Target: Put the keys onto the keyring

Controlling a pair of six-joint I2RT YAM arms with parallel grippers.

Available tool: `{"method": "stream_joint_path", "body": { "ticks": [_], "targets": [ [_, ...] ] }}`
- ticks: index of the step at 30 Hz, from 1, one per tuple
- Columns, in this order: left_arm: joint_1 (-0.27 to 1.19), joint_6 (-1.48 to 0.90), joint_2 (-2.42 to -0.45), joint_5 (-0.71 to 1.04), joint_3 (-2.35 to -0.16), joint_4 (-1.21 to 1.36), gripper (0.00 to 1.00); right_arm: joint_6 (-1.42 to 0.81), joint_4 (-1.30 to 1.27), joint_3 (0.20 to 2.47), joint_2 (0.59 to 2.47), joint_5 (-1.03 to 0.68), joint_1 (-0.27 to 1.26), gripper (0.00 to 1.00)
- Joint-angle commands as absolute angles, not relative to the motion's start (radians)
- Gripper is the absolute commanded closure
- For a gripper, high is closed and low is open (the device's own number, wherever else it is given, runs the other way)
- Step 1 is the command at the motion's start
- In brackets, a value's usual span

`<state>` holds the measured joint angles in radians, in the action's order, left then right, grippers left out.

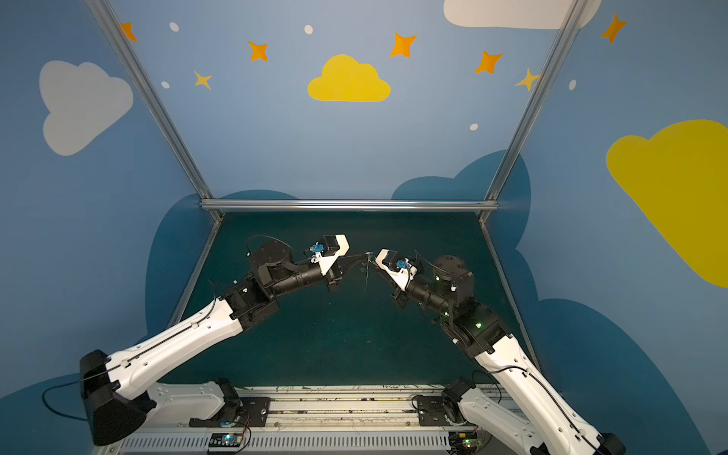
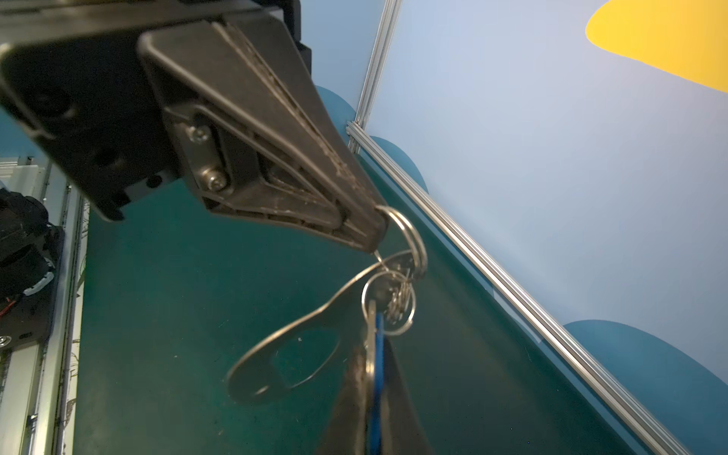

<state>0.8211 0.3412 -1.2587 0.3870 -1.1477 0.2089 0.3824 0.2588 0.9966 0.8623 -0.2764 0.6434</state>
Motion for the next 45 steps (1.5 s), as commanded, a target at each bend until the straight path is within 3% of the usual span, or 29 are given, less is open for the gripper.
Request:
{"method": "stream_joint_path", "body": {
  "ticks": [1, 28, 45],
  "targets": [
    [0.824, 0.369, -1.246, 0.383, -1.175, 0.19, 0.97, 0.421, 0.298, 1.03, 0.853, -0.235, 0.646, 0.98],
    [0.845, 0.46, -1.252, 0.395, -1.18, 0.093, 0.97, 0.542, 0.351, 1.104, 0.887, -0.188, 0.661, 1.0],
    [0.845, 0.472, -1.283, 0.386, -1.21, 0.003, 0.97, 0.791, 0.478, 1.176, 0.92, -0.185, 0.725, 1.0]
  ]
}}
